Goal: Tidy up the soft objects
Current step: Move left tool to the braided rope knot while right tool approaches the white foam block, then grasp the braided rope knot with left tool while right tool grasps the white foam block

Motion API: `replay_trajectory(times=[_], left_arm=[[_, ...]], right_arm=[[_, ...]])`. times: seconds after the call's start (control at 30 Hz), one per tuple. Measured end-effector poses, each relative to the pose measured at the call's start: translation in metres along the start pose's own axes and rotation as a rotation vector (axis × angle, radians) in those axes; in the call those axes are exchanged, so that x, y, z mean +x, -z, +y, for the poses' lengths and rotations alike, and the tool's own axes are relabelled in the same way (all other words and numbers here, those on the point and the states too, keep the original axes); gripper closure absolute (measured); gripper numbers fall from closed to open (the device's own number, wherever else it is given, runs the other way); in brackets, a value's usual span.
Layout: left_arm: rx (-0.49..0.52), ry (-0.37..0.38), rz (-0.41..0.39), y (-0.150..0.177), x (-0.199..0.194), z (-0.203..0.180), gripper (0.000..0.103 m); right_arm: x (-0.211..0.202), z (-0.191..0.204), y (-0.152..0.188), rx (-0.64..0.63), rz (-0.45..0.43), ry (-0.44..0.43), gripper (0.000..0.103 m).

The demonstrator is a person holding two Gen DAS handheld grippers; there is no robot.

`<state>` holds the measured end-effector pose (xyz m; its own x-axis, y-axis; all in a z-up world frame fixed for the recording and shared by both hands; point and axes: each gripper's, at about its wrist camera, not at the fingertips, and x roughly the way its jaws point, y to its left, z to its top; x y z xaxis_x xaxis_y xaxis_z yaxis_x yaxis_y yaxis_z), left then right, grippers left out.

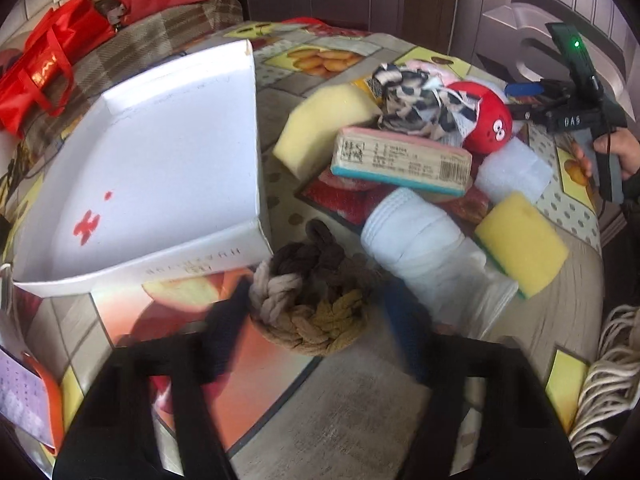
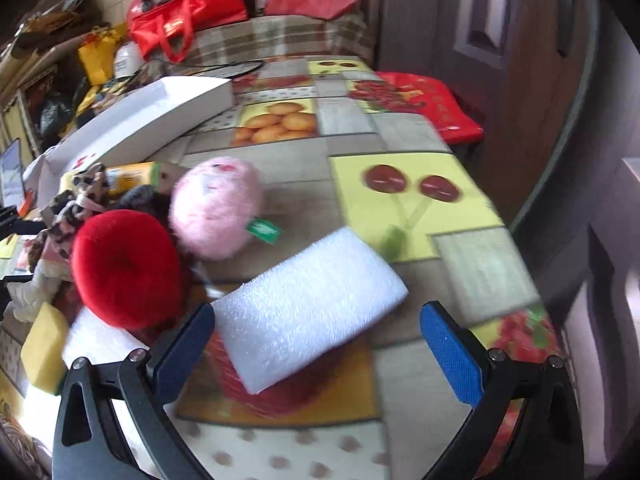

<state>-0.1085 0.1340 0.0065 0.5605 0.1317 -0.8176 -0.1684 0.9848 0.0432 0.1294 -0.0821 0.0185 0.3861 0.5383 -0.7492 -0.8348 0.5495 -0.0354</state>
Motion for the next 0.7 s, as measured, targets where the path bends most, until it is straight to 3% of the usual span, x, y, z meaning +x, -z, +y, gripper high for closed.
replay_trajectory(times=[0.23, 0.47, 0.53, 0.57, 0.7], left_arm=[[-0.075, 0.029, -0.022, 0.001, -0.006, 0.013, 0.045], [-0.037, -0.002, -0.018, 0.001, 0.001, 0.003, 0.046], [-0.036, 0.003, -0.036, 0.004, -0.001, 0.004, 0.059], [-0.037, 0.007, -0.045, 0.007, -0.003, 0.004, 0.062], [-0.056, -0.016, -0.090, 0.019, -0.013, 0.003, 0.065]], right_arm=[[-0.004, 0.007, -0.007, 0.027, 0.006, -0.035, 0.000], [0.026, 0.019, -0.009, 0.021, 0.087, 0.046, 0.000], [0.021, 0.014, -0.006, 0.033, 0.058, 0.039, 0.011], [0.017, 0.011, -0.006, 0.038, 0.041, 0.036, 0.033], [0.004, -0.005, -0.004, 0.116, -0.013, -0.006, 0.040]])
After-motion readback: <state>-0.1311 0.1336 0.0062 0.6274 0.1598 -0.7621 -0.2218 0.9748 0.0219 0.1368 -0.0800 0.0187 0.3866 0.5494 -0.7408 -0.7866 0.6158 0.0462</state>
